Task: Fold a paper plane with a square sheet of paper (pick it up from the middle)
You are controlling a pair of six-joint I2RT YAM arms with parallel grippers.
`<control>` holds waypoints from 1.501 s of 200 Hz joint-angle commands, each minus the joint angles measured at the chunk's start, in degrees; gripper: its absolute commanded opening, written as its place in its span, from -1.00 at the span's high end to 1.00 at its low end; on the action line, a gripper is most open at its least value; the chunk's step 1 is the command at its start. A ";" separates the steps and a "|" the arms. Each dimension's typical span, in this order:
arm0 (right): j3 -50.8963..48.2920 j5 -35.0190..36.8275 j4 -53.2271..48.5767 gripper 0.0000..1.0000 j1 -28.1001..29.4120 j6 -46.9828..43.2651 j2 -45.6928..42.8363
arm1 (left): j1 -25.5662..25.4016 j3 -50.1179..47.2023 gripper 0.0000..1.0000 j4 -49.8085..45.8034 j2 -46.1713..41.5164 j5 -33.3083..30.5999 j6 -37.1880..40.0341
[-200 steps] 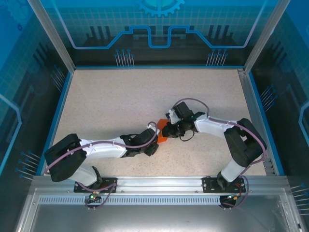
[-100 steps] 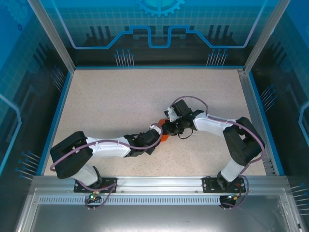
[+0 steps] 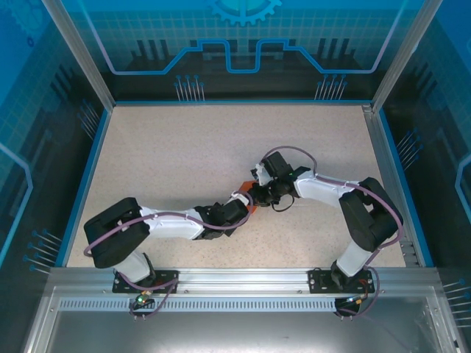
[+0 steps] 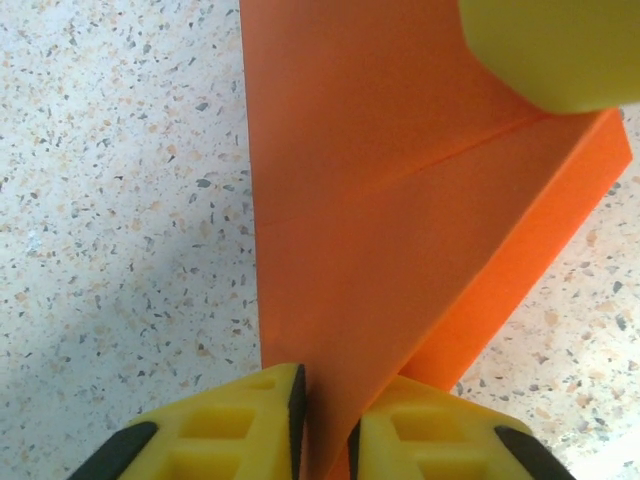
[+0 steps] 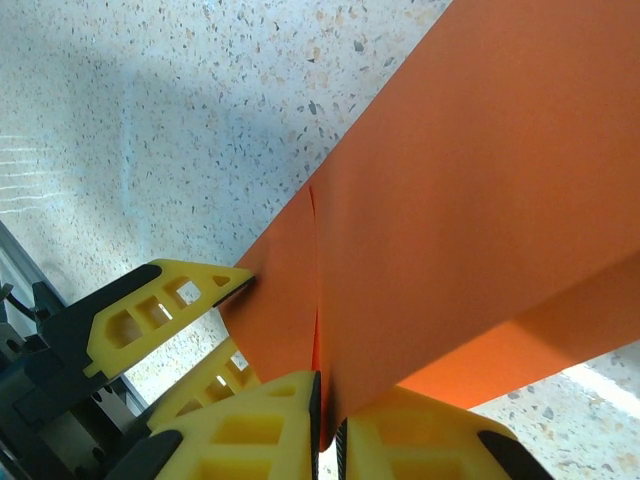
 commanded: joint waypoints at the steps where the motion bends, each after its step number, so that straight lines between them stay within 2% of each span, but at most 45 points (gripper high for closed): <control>1: 1.62 -1.22 -0.80 0.71 1.09 0.00 0.53 | -0.59 1.83 0.64 0.04 0.86 -1.23 1.45; 99: 1.77 -1.30 -0.07 0.71 1.10 0.31 2.12 | -0.58 1.70 0.51 -0.70 -1.10 2.16 -1.33; 143: 1.87 -1.22 -0.05 0.71 1.15 0.18 2.21 | -0.58 1.87 0.47 -1.41 -1.34 1.52 -1.99; 157: 1.88 -1.21 -0.14 0.71 1.11 0.18 2.21 | -0.58 1.72 0.36 -1.49 -1.81 1.56 -2.14; 214: 1.84 -1.19 -0.04 0.71 1.03 0.18 2.27 | -0.58 0.92 0.33 -2.00 -4.24 0.93 -2.41; 266: 1.93 -1.11 -0.23 0.71 1.14 0.09 2.21 | -0.58 1.15 0.47 -2.92 -2.98 0.44 -2.49; 300: 2.01 -0.95 -0.24 0.71 1.09 0.16 2.21 | -0.58 0.85 0.69 -2.68 -2.69 1.09 -2.58</control>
